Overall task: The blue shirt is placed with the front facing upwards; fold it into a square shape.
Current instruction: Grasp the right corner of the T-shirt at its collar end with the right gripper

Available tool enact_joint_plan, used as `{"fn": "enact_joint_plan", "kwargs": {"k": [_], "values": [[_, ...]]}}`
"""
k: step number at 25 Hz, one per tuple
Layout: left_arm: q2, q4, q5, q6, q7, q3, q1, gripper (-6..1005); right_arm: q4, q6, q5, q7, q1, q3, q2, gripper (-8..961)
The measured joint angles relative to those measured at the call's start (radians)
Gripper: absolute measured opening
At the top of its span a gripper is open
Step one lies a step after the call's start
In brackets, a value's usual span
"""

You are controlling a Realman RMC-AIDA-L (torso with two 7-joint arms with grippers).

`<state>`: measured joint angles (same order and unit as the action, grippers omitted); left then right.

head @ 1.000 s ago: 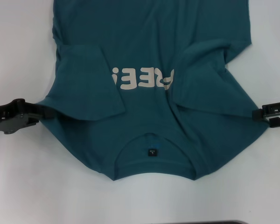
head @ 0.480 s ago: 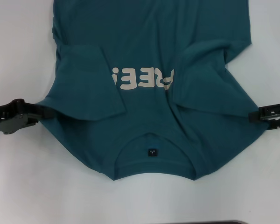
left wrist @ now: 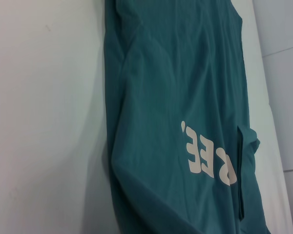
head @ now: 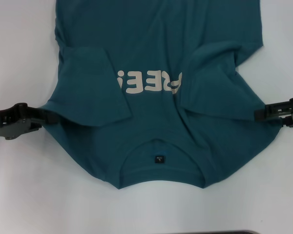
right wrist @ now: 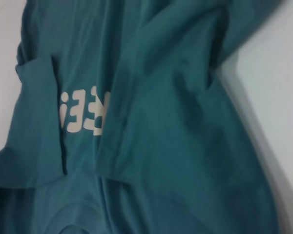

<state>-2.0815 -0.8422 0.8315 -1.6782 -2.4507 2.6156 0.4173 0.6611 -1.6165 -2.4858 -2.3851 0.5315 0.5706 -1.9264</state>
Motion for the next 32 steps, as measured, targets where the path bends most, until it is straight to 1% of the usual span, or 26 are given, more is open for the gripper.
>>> {"fn": "enact_joint_plan", "kwargs": {"k": [6,13,19,28,32], "values": [[0.000,-0.002,0.001,0.000,-0.002,0.001,0.000,48,0.000,0.004,0.027,0.006,0.004,0.000,-0.002,920],[0.001,-0.003,0.001,0.000,-0.002,0.006,0.001,49,-0.002,0.003,0.028,0.006,0.010,0.005,-0.010,920],[0.003,-0.003,0.001,0.000,-0.002,0.006,0.008,49,-0.002,0.003,0.028,0.000,0.012,0.007,-0.011,920],[0.003,0.001,0.001,0.006,-0.001,0.006,0.011,48,-0.002,-0.004,0.019,-0.027,0.000,0.005,0.008,916],[0.003,0.003,0.001,0.008,-0.001,0.006,0.011,49,-0.002,0.001,0.019,-0.027,-0.001,0.005,0.006,913]]}}
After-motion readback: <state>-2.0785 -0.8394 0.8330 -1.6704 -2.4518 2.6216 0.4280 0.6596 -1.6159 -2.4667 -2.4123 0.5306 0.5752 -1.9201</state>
